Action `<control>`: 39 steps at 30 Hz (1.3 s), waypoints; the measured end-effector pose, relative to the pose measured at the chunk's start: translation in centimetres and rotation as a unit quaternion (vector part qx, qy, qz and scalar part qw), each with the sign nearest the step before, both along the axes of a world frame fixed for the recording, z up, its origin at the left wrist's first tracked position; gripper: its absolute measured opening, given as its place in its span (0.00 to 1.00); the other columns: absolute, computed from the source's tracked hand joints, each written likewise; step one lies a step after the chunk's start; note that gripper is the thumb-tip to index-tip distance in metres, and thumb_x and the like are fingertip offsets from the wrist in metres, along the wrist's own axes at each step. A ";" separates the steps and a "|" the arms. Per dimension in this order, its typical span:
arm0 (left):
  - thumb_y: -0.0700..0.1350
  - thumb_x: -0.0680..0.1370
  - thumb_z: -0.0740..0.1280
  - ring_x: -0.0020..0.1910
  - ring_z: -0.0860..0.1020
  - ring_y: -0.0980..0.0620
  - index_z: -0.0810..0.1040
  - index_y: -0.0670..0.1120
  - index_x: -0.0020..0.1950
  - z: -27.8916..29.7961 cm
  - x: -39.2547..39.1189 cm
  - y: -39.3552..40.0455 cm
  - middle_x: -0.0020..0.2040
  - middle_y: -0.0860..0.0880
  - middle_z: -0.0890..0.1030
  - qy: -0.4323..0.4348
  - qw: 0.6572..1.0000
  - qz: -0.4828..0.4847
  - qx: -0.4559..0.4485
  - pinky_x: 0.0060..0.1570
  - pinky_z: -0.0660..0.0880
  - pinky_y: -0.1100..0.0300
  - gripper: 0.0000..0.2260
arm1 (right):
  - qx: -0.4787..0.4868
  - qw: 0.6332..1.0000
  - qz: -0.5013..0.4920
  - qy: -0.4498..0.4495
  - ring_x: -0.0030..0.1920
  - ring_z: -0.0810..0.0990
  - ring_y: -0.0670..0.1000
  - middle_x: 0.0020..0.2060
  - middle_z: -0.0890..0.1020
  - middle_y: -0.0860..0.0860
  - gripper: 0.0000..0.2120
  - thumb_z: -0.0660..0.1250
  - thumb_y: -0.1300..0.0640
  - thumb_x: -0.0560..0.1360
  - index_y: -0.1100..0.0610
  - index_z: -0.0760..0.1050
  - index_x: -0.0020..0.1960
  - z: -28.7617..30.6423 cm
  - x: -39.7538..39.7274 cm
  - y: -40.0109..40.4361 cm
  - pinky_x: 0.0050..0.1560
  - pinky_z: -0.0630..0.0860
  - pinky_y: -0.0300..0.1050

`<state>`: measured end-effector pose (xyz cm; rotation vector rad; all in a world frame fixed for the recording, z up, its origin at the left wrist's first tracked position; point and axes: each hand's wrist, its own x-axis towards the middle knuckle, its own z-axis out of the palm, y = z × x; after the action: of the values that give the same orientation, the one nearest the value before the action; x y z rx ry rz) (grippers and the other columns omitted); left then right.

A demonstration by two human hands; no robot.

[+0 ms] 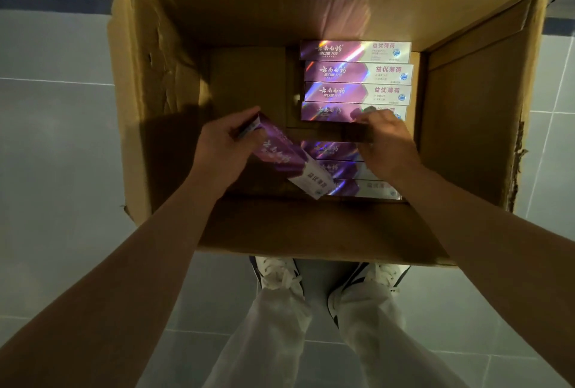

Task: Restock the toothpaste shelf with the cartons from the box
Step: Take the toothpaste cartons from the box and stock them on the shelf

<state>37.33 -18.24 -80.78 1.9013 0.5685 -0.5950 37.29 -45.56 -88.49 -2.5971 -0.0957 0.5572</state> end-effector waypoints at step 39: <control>0.60 0.70 0.68 0.56 0.80 0.50 0.78 0.66 0.58 37.8 5.0 -1.6 0.58 0.50 0.81 -0.098 0.994 -0.027 -0.032 0.53 0.79 0.46 0.16 | 0.001 0.985 -0.076 -0.155 0.53 0.73 0.62 0.53 0.77 0.56 0.21 0.54 0.56 0.76 0.55 0.72 0.66 41.6 3.2 -1.0 0.55 0.63 0.44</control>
<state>42.35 -19.86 -42.98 1.8931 0.3673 -0.4491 40.49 -46.57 -46.86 -2.6398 0.0019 0.0955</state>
